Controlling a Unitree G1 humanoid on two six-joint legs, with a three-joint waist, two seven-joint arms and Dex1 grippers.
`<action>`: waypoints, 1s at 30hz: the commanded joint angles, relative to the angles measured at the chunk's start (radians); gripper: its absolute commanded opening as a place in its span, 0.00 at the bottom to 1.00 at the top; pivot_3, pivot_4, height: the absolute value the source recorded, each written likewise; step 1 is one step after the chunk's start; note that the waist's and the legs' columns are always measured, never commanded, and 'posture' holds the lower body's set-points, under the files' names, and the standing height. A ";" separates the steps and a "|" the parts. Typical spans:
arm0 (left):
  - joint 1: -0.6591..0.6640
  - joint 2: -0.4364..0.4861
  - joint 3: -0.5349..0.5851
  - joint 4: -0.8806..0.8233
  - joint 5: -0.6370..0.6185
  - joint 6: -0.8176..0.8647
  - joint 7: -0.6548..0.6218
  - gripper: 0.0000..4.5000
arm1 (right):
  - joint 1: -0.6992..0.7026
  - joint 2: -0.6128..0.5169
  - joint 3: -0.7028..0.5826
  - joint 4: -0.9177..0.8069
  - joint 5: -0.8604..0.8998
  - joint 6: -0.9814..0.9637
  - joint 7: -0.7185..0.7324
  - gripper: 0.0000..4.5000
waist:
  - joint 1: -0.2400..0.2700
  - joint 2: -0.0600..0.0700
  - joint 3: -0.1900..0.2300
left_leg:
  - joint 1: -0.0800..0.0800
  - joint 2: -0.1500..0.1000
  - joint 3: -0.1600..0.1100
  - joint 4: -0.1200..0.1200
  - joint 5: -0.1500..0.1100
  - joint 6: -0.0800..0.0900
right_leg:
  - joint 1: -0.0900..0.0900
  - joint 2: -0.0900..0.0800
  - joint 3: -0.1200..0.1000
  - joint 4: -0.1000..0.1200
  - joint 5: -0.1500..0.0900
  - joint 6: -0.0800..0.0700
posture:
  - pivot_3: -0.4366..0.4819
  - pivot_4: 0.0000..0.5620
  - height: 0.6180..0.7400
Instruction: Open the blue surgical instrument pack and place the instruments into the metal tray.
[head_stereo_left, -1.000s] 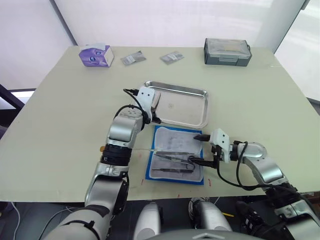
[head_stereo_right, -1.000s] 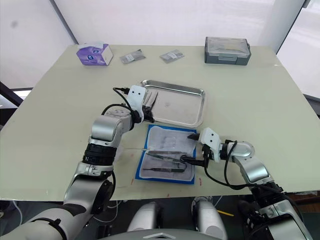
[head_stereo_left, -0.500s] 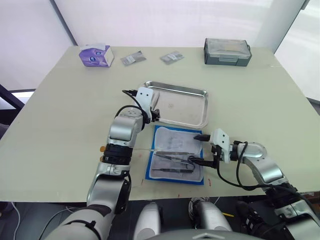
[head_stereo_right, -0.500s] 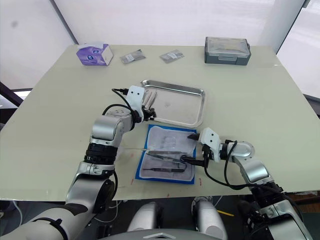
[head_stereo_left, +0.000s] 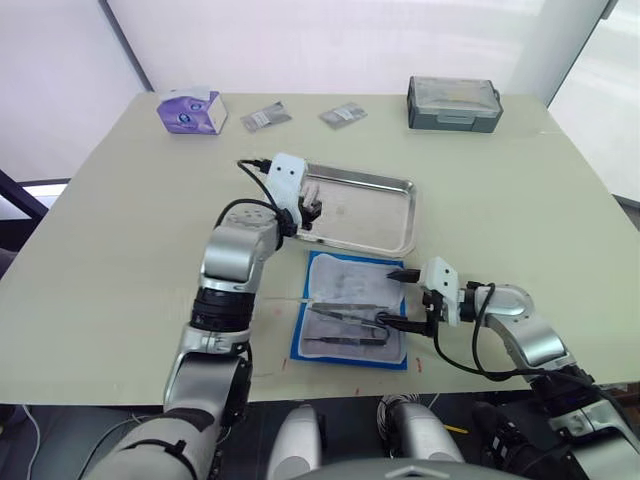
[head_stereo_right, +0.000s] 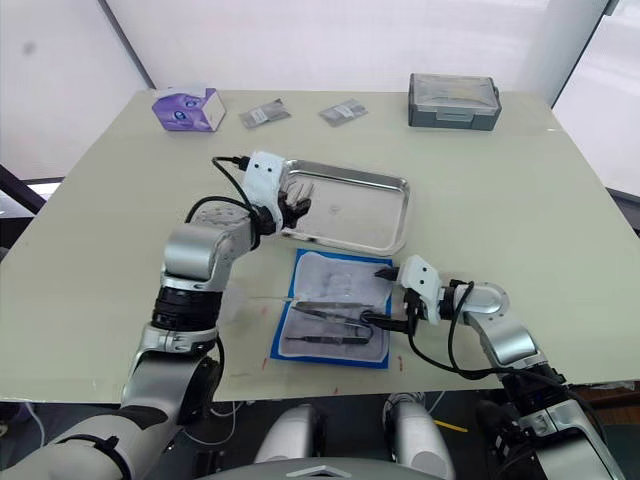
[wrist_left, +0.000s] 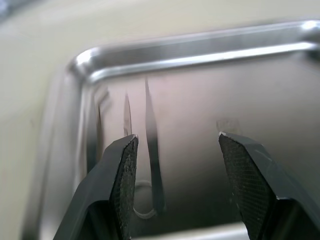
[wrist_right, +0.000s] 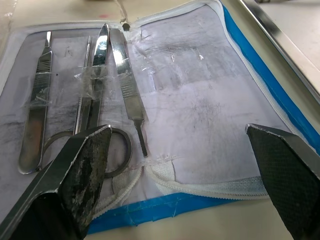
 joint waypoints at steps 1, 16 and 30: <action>0.051 0.079 -0.023 -0.058 -0.068 -0.166 -0.217 0.60 | 0.052 -0.012 0.073 0.082 -0.080 0.039 -0.002 1.00 | 0.001 0.000 0.000 | 0.001 0.000 0.000 -0.001 0.000 0.000 | 0.001 0.000 0.001 0.000 0.000 0.000 | 0.48 0.27 0.93; 0.177 0.305 -0.131 0.020 -0.137 -0.604 -0.833 0.60 | 0.046 -0.014 0.073 0.088 -0.080 0.036 -0.005 1.00 | 0.003 0.000 0.000 | 0.005 0.000 0.004 -0.004 0.000 0.001 | 0.001 0.002 0.001 -0.001 0.000 0.000 | 0.48 0.27 0.93; 0.226 0.342 -0.225 0.140 -0.028 -0.838 -0.970 0.60 | 0.058 -0.028 0.069 0.071 -0.077 0.038 -0.002 1.00 | 0.004 0.000 0.000 | 0.004 0.000 0.006 -0.004 0.000 0.001 | 0.000 0.003 0.002 -0.001 -0.001 0.000 | 0.48 0.27 0.93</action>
